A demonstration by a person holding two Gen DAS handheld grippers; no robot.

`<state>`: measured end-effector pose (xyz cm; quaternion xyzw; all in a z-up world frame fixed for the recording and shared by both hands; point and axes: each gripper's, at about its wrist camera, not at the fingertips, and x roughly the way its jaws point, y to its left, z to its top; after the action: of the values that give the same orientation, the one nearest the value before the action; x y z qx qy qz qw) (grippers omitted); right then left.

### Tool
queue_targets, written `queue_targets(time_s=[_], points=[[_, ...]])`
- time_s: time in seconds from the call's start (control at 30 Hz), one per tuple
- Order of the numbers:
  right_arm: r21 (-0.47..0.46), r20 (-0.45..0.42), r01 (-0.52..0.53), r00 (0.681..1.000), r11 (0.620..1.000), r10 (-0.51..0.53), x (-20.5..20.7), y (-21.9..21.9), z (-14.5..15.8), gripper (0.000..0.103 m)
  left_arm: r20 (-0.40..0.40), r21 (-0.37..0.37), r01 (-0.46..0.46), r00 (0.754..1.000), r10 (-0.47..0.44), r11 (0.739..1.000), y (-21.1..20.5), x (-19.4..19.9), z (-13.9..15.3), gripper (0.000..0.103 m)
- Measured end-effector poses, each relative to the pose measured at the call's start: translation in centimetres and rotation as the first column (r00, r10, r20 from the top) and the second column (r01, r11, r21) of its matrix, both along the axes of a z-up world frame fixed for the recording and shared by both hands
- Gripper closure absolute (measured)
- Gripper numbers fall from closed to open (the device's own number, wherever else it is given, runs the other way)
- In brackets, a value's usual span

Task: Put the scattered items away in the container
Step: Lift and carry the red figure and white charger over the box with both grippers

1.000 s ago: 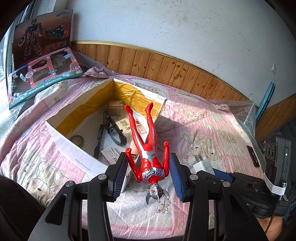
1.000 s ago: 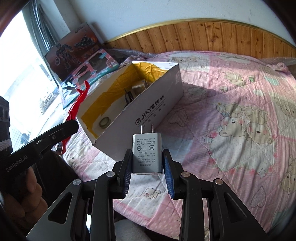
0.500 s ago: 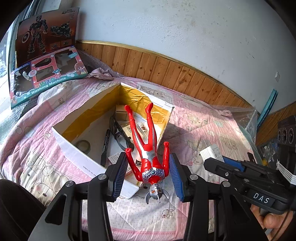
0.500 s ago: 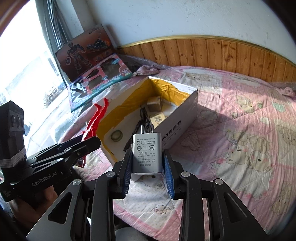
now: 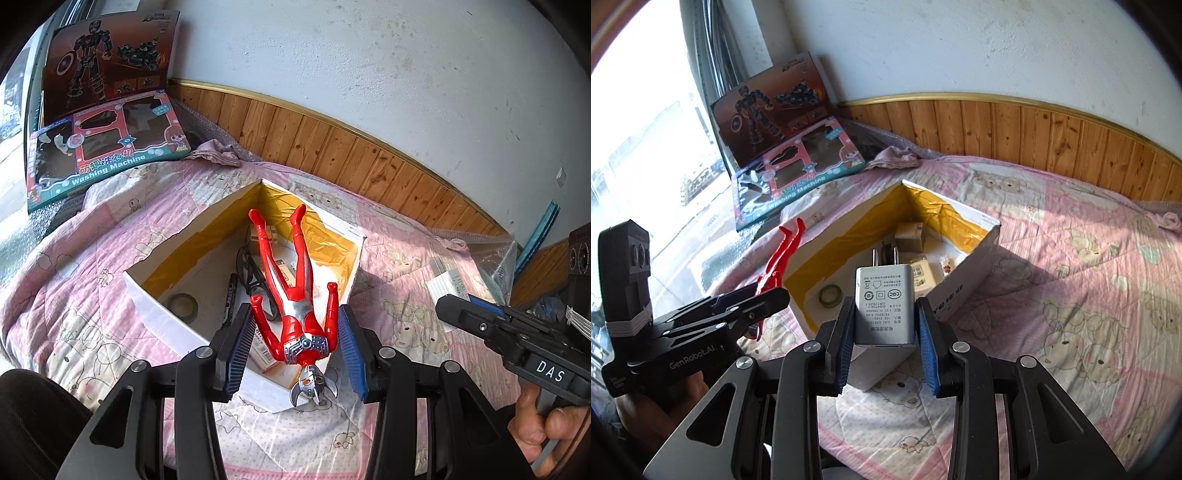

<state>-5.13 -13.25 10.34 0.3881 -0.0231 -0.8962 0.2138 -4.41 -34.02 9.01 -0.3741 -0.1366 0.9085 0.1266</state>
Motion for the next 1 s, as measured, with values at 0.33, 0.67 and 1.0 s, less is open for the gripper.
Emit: queue_targets(time_s=[0.33, 0.67, 1.0], points=[[0.011, -0.006, -0.029, 1.000, 1.000, 0.029, -2.9, -1.5, 1.1, 0.070, -0.012, 0.013, -0.062, 0.998, 0.062, 0.998, -3.5, -2.5, 1.0, 0.056], [0.034, 0.005, -0.022, 1.000, 0.999, 0.022, -7.3, -1.5, 1.1, 0.070, -0.018, 0.001, -0.080, 0.997, 0.080, 0.997, -5.8, -6.2, 1.7, 0.056], [0.054, 0.071, -0.027, 0.997, 0.998, 0.023, -12.2, -1.9, -1.1, 0.070, 0.079, -0.064, 0.047, 0.996, -0.042, 0.997, -3.3, -9.5, -1.0, 0.056]])
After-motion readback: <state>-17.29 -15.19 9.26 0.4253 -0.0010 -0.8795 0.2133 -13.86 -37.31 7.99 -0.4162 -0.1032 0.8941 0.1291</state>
